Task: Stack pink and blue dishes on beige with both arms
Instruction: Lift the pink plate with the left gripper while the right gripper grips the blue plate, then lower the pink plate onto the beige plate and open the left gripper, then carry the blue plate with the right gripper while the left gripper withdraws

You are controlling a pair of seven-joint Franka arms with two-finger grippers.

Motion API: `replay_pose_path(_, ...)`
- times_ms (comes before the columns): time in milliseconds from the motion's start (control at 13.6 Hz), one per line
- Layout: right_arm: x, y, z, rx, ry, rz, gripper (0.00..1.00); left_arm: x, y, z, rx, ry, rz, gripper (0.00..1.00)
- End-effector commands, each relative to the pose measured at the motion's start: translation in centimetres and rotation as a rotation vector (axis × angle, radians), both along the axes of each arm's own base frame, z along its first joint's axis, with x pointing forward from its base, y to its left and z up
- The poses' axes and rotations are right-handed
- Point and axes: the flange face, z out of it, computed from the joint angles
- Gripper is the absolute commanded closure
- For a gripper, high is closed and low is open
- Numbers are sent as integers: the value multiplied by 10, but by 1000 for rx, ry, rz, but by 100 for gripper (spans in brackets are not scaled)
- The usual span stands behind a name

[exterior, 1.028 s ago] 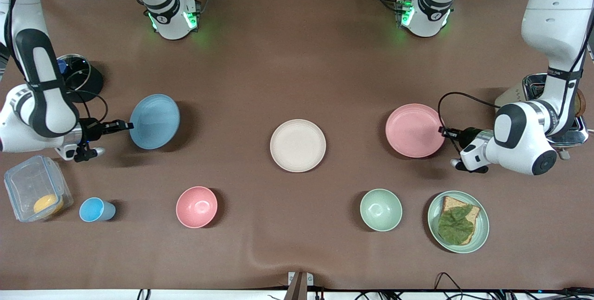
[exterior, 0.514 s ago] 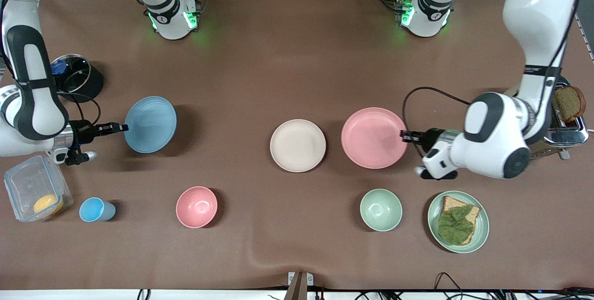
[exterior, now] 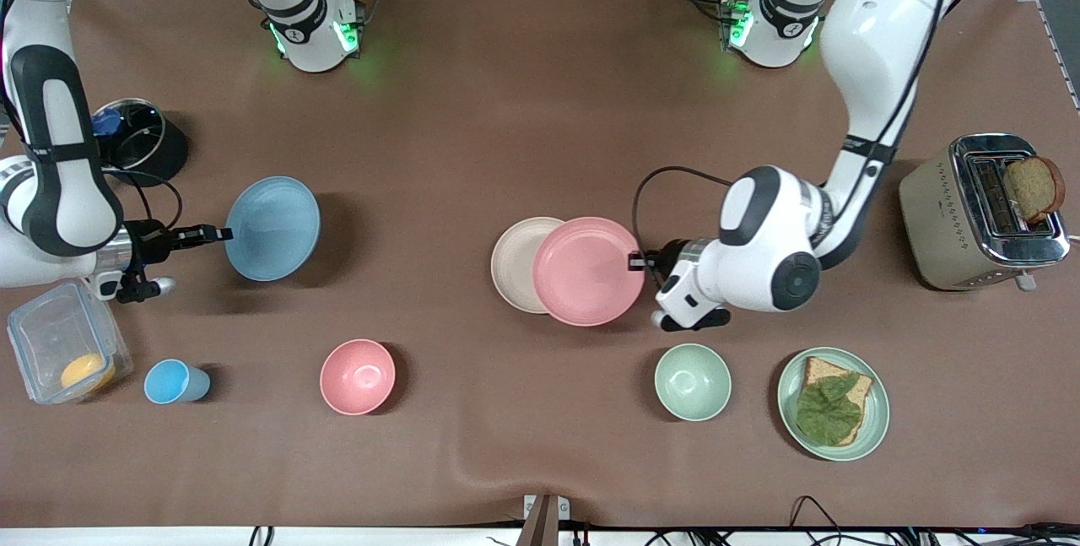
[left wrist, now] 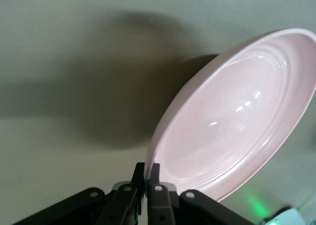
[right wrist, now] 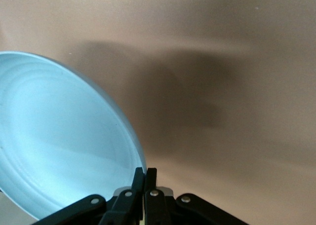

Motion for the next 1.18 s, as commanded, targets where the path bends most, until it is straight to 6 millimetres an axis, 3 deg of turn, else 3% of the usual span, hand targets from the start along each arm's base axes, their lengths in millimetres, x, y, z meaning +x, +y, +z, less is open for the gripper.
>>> replay_pose_path(0, 5, 2, 1, 9, 9, -12, 100, 0, -32, -21, -59, -2, 59, 100)
replay_pose_path(220, 6, 5, 1, -2, 23, -27, 100, -17, -56, -41, -52, 16, 28, 100)
replay_pose_path(367, 6, 8, 1, -4, 22, -24, 100, -27, -60, -58, -38, 39, 6, 100)
replay_pose_path(514, 9, 21, 1, -15, 34, -23, 100, -29, -60, -71, -33, 52, 1, 100)
replay_pose_path(734, 18, 66, 3, -58, 75, -51, 100, -33, -62, -74, -28, 61, -4, 100)
replay_pose_path(808, 20, 79, 3, -72, 83, -59, 100, -33, -63, -74, -27, 62, 3, 74)
replay_pose_path(881, 23, 95, 3, -70, 86, -64, 100, -32, -64, -70, -29, 55, -1, 1)
replay_pose_path(1102, 32, 152, -1, -39, 104, -84, 100, -19, -51, -38, 15, -28, -37, 0)
